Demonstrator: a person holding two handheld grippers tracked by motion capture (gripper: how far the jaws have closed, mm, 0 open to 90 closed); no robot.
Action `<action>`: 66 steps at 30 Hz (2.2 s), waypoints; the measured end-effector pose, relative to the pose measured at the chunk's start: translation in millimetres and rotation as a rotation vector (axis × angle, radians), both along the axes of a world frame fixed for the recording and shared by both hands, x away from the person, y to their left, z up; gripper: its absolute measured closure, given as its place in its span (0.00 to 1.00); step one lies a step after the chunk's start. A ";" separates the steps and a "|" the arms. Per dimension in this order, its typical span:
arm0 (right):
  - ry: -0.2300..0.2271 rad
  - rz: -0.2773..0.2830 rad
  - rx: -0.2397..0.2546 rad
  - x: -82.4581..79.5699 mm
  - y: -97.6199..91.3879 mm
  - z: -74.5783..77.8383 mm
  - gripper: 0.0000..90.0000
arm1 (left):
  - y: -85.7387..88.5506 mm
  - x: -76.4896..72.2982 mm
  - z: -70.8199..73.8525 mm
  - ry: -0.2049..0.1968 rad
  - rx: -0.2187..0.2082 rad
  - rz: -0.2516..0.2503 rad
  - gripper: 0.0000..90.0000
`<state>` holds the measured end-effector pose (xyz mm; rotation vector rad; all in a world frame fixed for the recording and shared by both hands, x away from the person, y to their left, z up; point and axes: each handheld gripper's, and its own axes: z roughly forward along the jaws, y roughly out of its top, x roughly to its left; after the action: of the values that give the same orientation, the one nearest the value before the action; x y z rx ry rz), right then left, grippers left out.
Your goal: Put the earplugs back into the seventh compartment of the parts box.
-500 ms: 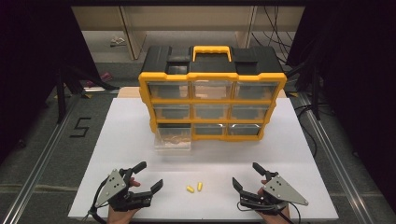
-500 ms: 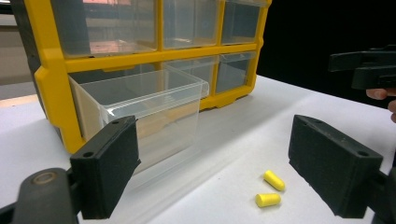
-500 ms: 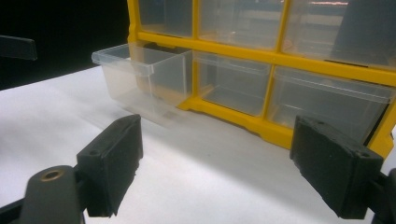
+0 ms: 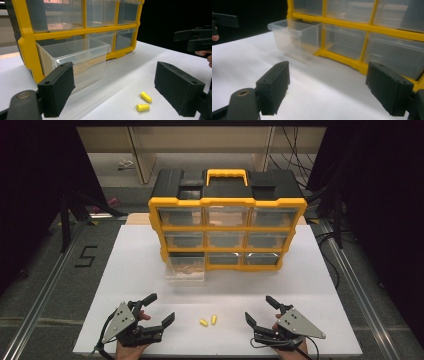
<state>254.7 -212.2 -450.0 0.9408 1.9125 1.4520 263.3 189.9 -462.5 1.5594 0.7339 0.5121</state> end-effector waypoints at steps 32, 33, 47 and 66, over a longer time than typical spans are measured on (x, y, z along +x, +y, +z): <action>0.267 0.241 -0.294 24.9 68.1 1.9 0.29 | -3.9 -1.7 0.0 -0.012 0.021 -0.014 0.18; 0.272 0.243 -0.312 26.4 69.8 1.7 0.29 | -3.9 -1.7 0.0 -0.012 0.021 -0.013 0.18; 0.373 0.298 -0.410 54.4 92.8 -5.6 0.40 | -5.2 -1.3 -0.5 -0.013 0.030 -0.011 0.18; 0.446 0.372 -0.543 73.0 114.3 -20.6 0.55 | -4.9 -0.8 -0.9 -0.007 0.034 -0.001 0.18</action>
<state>327.7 -97.9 -470.6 0.7053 2.7369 0.8437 262.5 185.0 -463.4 1.5886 0.7224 0.5319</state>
